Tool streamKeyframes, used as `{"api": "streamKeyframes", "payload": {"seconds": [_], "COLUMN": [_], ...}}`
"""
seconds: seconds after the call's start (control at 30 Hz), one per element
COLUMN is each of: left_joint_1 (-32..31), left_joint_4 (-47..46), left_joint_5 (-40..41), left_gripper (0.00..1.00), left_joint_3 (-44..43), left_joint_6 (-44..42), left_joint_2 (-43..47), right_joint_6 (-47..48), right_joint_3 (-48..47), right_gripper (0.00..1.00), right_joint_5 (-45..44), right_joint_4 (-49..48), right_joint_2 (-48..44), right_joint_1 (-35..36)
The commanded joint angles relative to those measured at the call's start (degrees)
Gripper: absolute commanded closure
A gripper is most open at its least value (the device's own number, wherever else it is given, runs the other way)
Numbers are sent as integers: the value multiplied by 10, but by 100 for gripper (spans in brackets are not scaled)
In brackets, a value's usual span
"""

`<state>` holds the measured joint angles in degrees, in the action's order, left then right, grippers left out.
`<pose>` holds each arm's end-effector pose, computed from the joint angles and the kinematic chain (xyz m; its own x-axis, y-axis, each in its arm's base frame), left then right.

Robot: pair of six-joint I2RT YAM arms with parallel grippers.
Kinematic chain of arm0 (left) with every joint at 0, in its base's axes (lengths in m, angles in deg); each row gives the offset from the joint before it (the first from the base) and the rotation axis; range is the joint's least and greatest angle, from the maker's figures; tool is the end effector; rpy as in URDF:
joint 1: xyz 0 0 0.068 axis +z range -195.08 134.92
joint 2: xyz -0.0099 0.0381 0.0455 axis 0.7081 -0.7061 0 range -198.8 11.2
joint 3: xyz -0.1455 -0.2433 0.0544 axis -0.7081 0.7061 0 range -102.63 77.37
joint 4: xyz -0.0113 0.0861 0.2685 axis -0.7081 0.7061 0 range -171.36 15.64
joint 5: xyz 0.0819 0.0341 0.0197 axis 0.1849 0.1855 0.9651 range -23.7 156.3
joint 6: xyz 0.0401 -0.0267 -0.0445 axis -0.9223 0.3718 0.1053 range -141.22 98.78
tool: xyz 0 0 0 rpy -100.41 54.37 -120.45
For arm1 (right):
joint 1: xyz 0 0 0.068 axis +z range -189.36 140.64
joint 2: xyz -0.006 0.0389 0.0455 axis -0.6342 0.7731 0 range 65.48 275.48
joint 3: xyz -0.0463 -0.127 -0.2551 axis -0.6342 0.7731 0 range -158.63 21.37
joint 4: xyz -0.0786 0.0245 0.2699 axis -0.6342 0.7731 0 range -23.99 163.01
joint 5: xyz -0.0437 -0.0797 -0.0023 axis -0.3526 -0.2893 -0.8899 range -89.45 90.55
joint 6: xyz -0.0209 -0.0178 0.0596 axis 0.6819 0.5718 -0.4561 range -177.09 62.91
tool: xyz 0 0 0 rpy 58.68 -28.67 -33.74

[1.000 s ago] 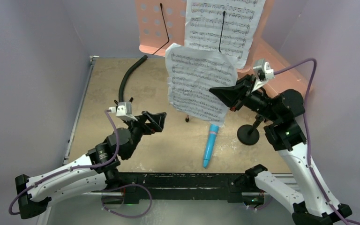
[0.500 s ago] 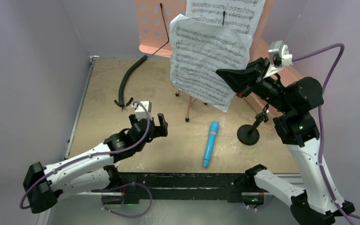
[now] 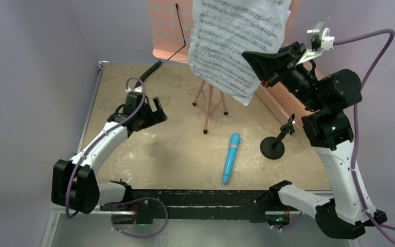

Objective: Set up the instrument practice props

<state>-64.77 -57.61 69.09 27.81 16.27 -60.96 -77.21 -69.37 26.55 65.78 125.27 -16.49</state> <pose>0.2741 -0.0954 0.2423 -0.7260 -0.3860 -0.5691 -0.1728 0.9035 -0.3923 0.1572 0.0908 0.6069 0.2089 0.4236 -0.8814 -0.8165 0.5715 0.0811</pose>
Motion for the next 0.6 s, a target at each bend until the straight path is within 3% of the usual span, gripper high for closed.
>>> {"api": "streamKeyframes", "payload": {"seconds": [0.0,0.2,0.4,0.57], "left_joint_1": [92,165,168,168], "left_joint_4": [21,56,90,106], "left_joint_5": [-115,-92,-45,-61], "left_gripper": [1,2,7,13], "left_joint_3": [-79,-235,-423,-552], "left_joint_6": [-13,-14,-12,-16], "left_joint_2": [-10,-19,-47,-79], "right_joint_6": [-21,-45,-58,-55], "right_joint_3": [-68,-142,-197,-221], "right_gripper": [100,100,100,100], "right_joint_5": [-57,-72,-73,-96], "right_joint_4": [6,39,54,71], "right_joint_2": [32,83,117,127], "right_joint_1": [1,1,1,1]}}
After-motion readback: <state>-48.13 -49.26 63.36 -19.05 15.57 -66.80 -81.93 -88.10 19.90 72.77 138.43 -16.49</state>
